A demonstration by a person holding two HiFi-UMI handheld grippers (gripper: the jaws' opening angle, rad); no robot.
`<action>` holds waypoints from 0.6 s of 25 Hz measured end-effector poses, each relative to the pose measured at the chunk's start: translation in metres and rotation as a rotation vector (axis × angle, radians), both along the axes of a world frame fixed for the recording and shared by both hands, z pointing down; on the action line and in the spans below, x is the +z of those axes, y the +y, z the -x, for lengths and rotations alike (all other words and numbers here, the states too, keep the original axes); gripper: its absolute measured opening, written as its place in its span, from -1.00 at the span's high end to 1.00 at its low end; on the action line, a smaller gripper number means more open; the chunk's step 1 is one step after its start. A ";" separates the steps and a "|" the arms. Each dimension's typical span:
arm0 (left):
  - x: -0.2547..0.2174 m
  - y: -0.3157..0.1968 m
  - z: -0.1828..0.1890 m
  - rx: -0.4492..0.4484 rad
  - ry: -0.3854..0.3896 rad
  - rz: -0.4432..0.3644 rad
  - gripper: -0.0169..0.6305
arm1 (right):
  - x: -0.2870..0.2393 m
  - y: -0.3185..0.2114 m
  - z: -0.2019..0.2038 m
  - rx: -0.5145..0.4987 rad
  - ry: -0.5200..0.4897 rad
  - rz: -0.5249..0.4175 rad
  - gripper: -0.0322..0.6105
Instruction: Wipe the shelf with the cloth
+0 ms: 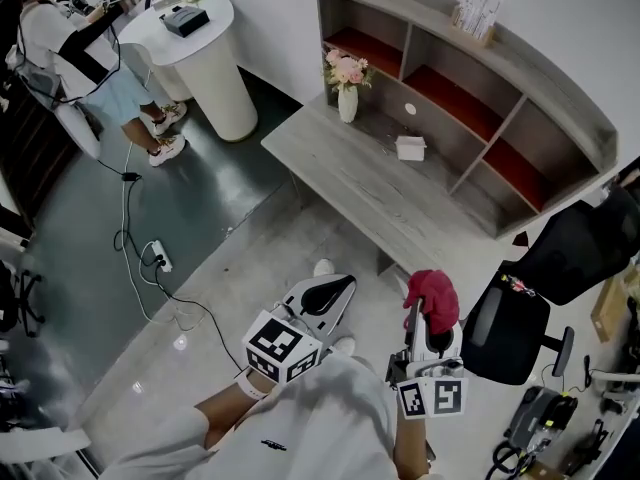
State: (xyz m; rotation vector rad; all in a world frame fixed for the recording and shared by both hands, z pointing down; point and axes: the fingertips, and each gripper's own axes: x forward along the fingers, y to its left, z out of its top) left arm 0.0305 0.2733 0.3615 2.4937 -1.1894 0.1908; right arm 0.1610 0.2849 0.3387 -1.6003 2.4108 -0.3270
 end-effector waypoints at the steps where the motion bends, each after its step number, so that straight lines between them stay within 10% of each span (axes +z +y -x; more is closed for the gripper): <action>1: 0.001 -0.012 0.002 -0.001 0.004 0.000 0.94 | 0.002 -0.011 0.002 0.000 0.004 0.003 0.60; 15: -0.009 -0.203 0.044 0.040 0.058 -0.006 0.94 | -0.015 -0.202 0.050 0.037 0.054 0.001 0.60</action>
